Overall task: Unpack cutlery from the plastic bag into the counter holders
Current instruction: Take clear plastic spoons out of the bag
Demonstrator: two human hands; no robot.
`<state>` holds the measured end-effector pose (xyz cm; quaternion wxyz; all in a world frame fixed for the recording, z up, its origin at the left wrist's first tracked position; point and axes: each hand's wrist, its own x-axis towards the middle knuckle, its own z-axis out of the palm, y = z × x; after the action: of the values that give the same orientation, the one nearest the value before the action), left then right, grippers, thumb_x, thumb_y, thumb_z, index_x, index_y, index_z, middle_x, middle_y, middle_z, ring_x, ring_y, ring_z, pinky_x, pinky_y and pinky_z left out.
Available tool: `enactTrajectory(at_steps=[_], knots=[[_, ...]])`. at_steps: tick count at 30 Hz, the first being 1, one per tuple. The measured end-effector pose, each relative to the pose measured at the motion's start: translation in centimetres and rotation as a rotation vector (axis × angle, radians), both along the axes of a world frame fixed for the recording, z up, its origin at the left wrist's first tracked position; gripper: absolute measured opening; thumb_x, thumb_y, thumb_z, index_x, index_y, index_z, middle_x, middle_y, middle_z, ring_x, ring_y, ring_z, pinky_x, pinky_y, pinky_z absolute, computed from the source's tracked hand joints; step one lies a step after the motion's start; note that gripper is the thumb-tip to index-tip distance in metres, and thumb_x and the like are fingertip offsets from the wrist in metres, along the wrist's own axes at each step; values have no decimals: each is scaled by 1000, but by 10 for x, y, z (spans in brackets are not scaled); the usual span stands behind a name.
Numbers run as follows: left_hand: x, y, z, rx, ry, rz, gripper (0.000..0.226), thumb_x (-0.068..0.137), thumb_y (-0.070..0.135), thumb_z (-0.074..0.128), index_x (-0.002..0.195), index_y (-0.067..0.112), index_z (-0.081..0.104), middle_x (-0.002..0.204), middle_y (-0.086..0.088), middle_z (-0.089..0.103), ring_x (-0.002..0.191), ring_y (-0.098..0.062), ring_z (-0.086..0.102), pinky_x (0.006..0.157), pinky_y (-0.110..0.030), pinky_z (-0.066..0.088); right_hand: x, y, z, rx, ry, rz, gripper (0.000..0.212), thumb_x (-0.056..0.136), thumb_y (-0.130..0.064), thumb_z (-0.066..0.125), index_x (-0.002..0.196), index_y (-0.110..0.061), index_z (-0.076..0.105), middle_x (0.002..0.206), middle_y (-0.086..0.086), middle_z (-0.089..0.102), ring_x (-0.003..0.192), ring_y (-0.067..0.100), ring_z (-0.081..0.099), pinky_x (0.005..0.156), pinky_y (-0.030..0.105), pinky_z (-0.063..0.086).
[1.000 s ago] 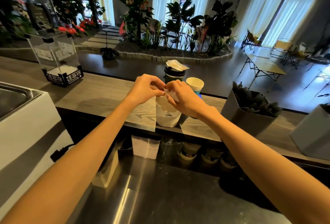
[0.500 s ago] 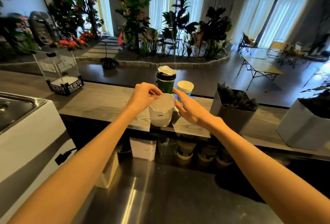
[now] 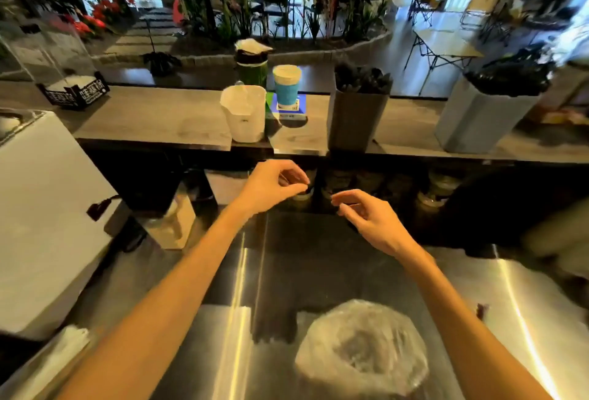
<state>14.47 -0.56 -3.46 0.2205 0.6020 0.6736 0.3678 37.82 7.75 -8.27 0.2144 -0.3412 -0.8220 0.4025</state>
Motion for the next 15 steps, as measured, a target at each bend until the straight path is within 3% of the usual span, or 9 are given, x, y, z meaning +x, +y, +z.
enactTrajectory(at_steps=[5, 9, 12, 15], knots=[[92, -43, -86, -194, -166, -163, 12, 85, 18, 79, 95, 13, 76, 87, -1, 77, 73, -2, 70, 70, -19, 57, 92, -58, -62, -283, -26, -112, 15, 101, -14, 58, 98, -20, 71, 91, 4, 77, 80, 18, 76, 73, 33, 62], [150, -73, -142, -332, -170, -319, 10, 86, 17, 77, 94, 13, 75, 89, -1, 77, 83, -12, 73, 76, -30, 60, 144, -93, -115, -289, -224, -117, 14, 98, -15, 64, 90, -25, 69, 84, 0, 77, 74, 14, 75, 77, 40, 63], [176, -91, -174, -391, -5, -377, 10, 86, 16, 74, 95, 19, 74, 93, 4, 75, 87, -7, 69, 81, -30, 58, 168, -108, -148, -207, -453, -95, 9, 95, -28, 66, 103, -33, 67, 91, -7, 74, 81, 9, 72, 81, 38, 60], [188, -105, -202, -487, 254, -273, 34, 85, 20, 69, 118, 27, 67, 109, 1, 71, 102, -20, 68, 86, -35, 54, 180, -119, -164, -179, -604, -79, 33, 96, -27, 60, 129, -25, 58, 79, -8, 70, 74, 10, 69, 75, 33, 58]])
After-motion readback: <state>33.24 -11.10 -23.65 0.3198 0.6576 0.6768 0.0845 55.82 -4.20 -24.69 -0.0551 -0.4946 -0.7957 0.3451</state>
